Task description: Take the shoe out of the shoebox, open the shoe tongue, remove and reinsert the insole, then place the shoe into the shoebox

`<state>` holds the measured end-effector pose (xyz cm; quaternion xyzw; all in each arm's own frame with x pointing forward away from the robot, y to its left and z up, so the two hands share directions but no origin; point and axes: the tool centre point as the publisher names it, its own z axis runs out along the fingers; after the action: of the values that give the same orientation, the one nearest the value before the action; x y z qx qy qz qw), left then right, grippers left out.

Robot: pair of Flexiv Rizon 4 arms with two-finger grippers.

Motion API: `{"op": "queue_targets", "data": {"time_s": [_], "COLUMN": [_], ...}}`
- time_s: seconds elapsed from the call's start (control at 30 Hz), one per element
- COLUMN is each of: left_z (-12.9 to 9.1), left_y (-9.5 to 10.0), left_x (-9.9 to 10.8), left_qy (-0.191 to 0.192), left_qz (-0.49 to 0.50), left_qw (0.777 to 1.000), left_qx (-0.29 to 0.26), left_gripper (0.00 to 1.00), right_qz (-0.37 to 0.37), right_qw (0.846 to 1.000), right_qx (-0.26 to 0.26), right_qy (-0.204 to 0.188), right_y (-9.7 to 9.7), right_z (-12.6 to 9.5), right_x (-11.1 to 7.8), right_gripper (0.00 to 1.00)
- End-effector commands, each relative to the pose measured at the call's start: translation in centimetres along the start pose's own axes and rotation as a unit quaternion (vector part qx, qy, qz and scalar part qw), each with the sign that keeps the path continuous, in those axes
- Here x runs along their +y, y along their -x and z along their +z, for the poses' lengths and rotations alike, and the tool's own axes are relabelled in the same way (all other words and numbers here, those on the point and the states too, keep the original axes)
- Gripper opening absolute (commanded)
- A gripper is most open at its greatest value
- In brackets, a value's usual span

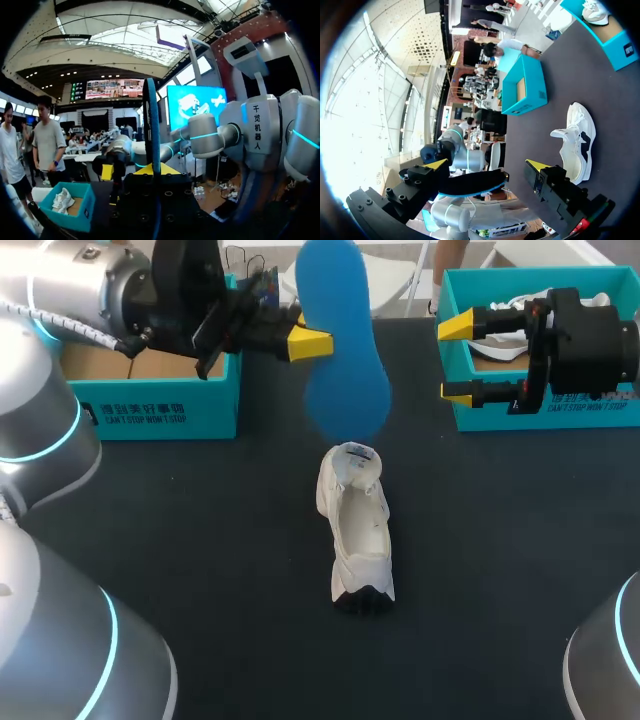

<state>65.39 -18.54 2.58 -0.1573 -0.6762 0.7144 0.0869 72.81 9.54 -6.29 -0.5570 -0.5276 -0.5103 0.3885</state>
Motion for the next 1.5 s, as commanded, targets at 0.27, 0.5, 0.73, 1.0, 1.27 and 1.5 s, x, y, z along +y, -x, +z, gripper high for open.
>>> {"op": "queue_targets", "data": {"time_s": [0.27, 0.5, 0.73, 1.0, 1.27, 1.5], "left_z": [-0.3, -2.6, -3.8, -3.8, -3.8, -3.8], "left_y": [-0.3, -0.1, 0.9, 1.5, 1.3, 1.3], "left_x": [1.0, 4.0, 6.6, 8.6, 9.8, 9.8], "left_qy": [0.011, 0.112, 0.143, 0.133, 0.131, 0.131], "left_qz": [0.186, 0.380, 0.550, 0.735, 0.768, 0.768], "left_qw": [0.982, 0.918, 0.822, 0.664, 0.627, 0.627], "left_qx": [0.017, -0.005, -0.034, -0.031, 0.002, 0.002], "left_gripper": [0.00, 0.00, 0.00, 0.00, 0.00, 0.00], "right_qz": [0.001, 0.001, 0.001, 0.001, 0.001, 0.001], "right_qw": [1.000, 1.000, 1.000, 1.000, 1.000, 1.000], "right_qx": [-0.001, -0.001, -0.001, -0.001, -0.001, -0.001], "right_qy": [-0.001, -0.001, -0.001, -0.001, -0.001, -0.001], "right_y": [0.0, 0.0, 0.0, 0.0, 0.0, 0.0], "right_z": [0.3, 0.3, 0.3, 0.3, 0.3, 0.3], "right_x": [0.2, 0.2, 0.2, 0.2, 0.2, 0.2], "right_gripper": [1.00, 1.00, 1.00, 1.00, 1.00, 1.00]}}
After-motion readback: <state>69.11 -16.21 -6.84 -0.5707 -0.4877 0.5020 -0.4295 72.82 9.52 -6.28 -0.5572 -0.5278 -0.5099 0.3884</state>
